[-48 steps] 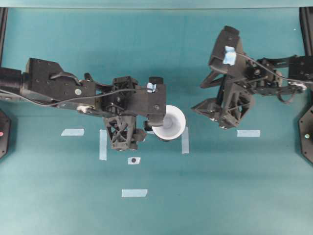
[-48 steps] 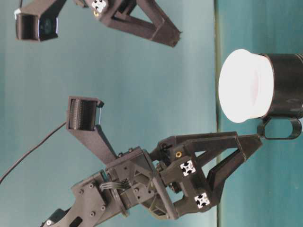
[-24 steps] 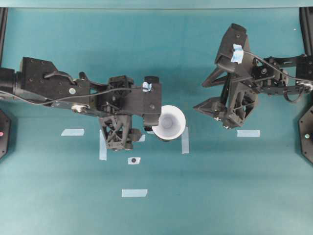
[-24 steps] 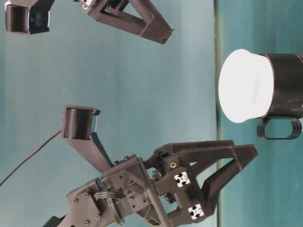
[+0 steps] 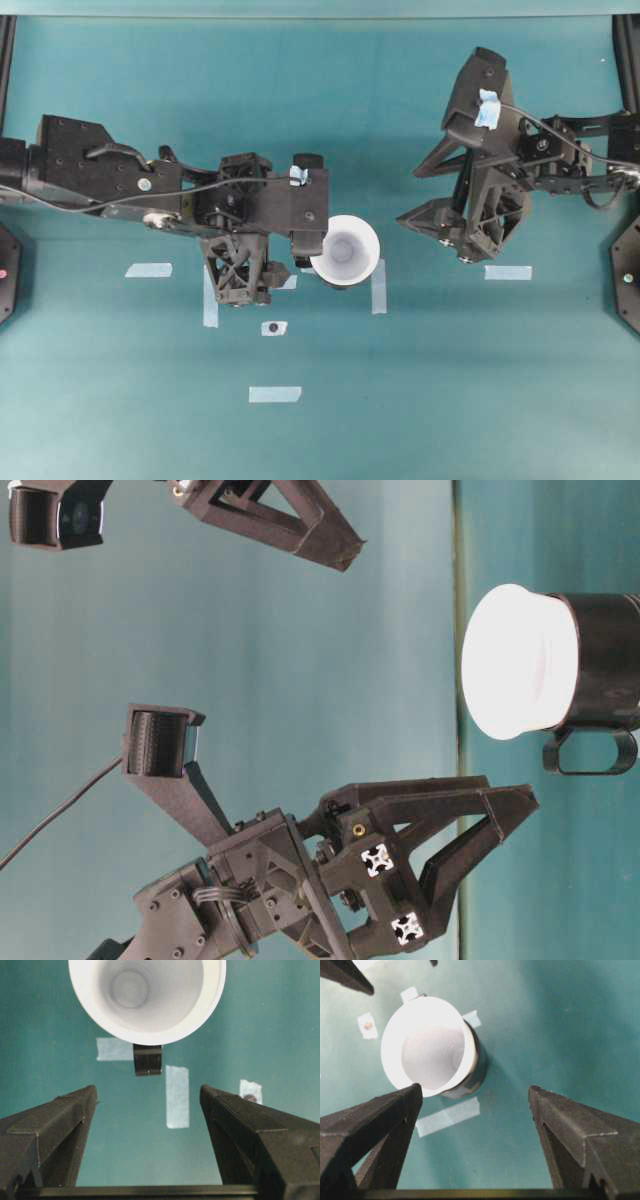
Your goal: Holding the cup holder with the left arm, the right arm places the cup into the cup holder.
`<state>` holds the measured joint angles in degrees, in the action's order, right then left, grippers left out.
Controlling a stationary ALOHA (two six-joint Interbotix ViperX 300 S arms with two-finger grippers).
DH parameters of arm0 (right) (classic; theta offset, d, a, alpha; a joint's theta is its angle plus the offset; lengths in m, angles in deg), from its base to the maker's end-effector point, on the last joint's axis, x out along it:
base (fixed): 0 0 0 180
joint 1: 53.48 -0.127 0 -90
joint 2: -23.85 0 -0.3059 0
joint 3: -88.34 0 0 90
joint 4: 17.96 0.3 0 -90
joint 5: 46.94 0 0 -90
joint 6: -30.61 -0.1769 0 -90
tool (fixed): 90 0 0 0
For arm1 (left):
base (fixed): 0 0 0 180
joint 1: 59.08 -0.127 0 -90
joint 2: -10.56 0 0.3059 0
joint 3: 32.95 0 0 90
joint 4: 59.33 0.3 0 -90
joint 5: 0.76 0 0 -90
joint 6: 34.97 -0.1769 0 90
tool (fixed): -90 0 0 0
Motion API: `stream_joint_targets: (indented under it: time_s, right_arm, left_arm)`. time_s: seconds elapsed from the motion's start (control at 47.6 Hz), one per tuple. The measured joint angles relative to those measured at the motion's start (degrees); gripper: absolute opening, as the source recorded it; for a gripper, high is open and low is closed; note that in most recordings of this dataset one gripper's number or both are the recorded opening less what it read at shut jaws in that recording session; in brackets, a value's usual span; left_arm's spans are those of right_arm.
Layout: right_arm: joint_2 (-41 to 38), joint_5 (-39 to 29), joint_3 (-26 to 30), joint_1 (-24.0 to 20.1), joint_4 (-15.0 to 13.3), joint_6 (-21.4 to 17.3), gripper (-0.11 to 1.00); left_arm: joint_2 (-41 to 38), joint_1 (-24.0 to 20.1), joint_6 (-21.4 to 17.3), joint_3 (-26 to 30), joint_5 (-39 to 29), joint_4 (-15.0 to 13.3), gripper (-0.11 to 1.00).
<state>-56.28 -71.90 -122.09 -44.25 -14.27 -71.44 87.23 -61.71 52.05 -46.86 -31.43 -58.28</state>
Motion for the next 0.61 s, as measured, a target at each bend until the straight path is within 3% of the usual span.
stream_joint_targets:
  time_s: [0.609]
  right_arm:
    - [0.09,0.97,-0.53,0.0,0.0,0.0,0.92]
  left_arm:
    - [0.0,0.0,0.0,0.0,0.0,-0.09,0.85]
